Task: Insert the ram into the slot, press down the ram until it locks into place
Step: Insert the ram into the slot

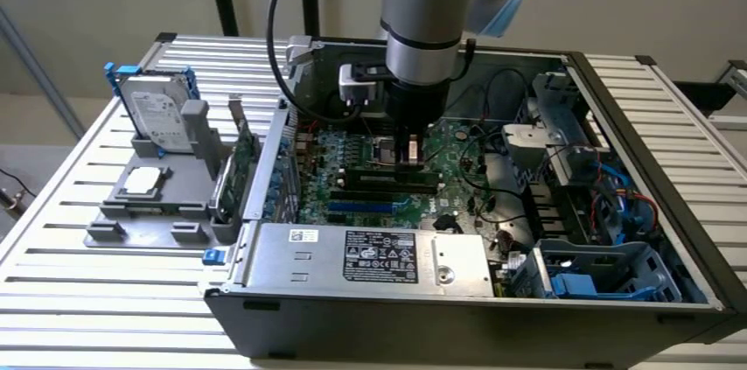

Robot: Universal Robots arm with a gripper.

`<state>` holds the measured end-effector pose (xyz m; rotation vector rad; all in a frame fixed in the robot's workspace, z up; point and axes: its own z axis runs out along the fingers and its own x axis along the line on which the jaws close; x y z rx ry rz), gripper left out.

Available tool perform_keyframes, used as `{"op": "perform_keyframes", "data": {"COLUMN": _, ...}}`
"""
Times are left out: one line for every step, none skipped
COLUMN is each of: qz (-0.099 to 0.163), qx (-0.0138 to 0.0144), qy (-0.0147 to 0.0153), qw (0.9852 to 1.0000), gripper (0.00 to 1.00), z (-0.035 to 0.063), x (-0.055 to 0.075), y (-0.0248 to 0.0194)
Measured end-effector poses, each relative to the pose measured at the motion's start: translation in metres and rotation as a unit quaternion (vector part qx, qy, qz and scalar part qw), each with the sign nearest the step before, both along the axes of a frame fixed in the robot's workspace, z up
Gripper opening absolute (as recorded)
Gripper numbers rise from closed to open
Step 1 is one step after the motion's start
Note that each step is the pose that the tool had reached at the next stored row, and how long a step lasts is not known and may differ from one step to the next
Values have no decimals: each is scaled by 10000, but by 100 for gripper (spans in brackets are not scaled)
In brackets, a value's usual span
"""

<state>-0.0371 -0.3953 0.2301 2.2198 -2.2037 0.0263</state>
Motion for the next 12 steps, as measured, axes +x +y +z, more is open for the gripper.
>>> {"op": "perform_keyframes", "data": {"qz": 0, "qx": -2, "qy": -3, "qw": 10000, "gripper": 13, "z": -2, "x": 0, "y": 0}}
{"op": "perform_keyframes", "data": {"qz": 0, "qx": -4, "qy": -6, "qw": 10000, "gripper": 13, "z": -4, "x": 0, "y": 0}}
{"op": "perform_keyframes", "data": {"qz": 0, "qx": -5, "qy": -8, "qw": 10000, "gripper": 13, "z": -6, "x": 0, "y": 0}}
{"op": "perform_keyframes", "data": {"qz": 0, "qx": -7, "qy": -11, "qw": 10000, "gripper": 13, "z": -8, "x": -1, "y": 0}}
{"op": "perform_keyframes", "data": {"qz": 0, "qx": -9, "qy": -13, "qw": 10000, "gripper": 13, "z": -9, "x": -2, "y": 1}}
{"op": "perform_keyframes", "data": {"qz": 0, "qx": -9, "qy": -14, "qw": 10000, "gripper": 13, "z": -11, "x": -2, "y": 1}}
{"op": "perform_keyframes", "data": {"qz": 0, "qx": -11, "qy": -15, "qw": 10000, "gripper": 13, "z": -13, "x": -4, "y": 1}}
{"op": "perform_keyframes", "data": {"qz": 0, "qx": -11, "qy": -15, "qw": 10000, "gripper": 13, "z": -14, "x": -7, "y": 1}}
{"op": "perform_keyframes", "data": {"qz": 0, "qx": -12, "qy": -15, "qw": 10000, "gripper": 13, "z": -15, "x": -13, "y": 1}}
{"op": "perform_keyframes", "data": {"qz": 0, "qx": -13, "qy": -15, "qw": 10000, "gripper": 13, "z": -15, "x": -19, "y": 2}}
{"op": "perform_keyframes", "data": {"qz": 0, "qx": -13, "qy": -17, "qw": 10000, "gripper": 13, "z": -16, "x": -24, "y": 2}}
{"op": "perform_keyframes", "data": {"qz": 1, "qx": -14, "qy": -18, "qw": 10000, "gripper": 13, "z": -17, "x": -27, "y": 3}}
